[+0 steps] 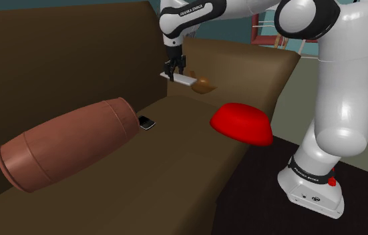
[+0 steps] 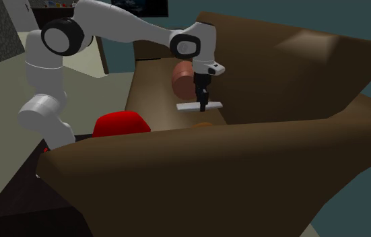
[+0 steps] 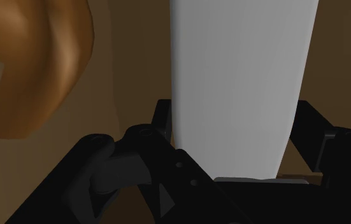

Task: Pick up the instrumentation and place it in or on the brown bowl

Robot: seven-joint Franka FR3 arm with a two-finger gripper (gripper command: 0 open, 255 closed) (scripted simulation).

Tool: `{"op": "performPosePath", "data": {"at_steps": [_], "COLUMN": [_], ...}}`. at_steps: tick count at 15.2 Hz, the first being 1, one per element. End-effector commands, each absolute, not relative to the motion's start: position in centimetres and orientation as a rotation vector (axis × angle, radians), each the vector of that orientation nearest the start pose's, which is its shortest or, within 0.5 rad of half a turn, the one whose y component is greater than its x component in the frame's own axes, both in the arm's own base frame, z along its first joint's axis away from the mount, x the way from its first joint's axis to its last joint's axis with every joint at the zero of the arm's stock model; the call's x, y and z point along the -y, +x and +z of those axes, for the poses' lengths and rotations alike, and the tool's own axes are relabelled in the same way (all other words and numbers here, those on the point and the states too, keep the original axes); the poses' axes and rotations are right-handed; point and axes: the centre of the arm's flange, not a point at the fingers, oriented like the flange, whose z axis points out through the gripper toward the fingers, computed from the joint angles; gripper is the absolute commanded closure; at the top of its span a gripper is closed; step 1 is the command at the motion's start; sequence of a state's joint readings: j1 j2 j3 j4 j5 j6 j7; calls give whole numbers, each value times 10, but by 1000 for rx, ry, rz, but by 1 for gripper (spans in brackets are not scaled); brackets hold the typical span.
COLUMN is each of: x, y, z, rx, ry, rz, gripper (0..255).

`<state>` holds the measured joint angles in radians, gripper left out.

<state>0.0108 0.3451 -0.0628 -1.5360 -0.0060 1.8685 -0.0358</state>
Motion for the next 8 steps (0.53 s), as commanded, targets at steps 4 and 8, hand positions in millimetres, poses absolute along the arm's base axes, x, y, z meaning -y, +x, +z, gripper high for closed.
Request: {"op": "performPosePath", "data": {"at_steps": [4, 8], "x": [30, 30], "y": [662, 662], "z": [482, 504], "rx": [-17, -17], "ry": [-3168, -3168], "rz": [21, 21], "gripper": [255, 255]}}
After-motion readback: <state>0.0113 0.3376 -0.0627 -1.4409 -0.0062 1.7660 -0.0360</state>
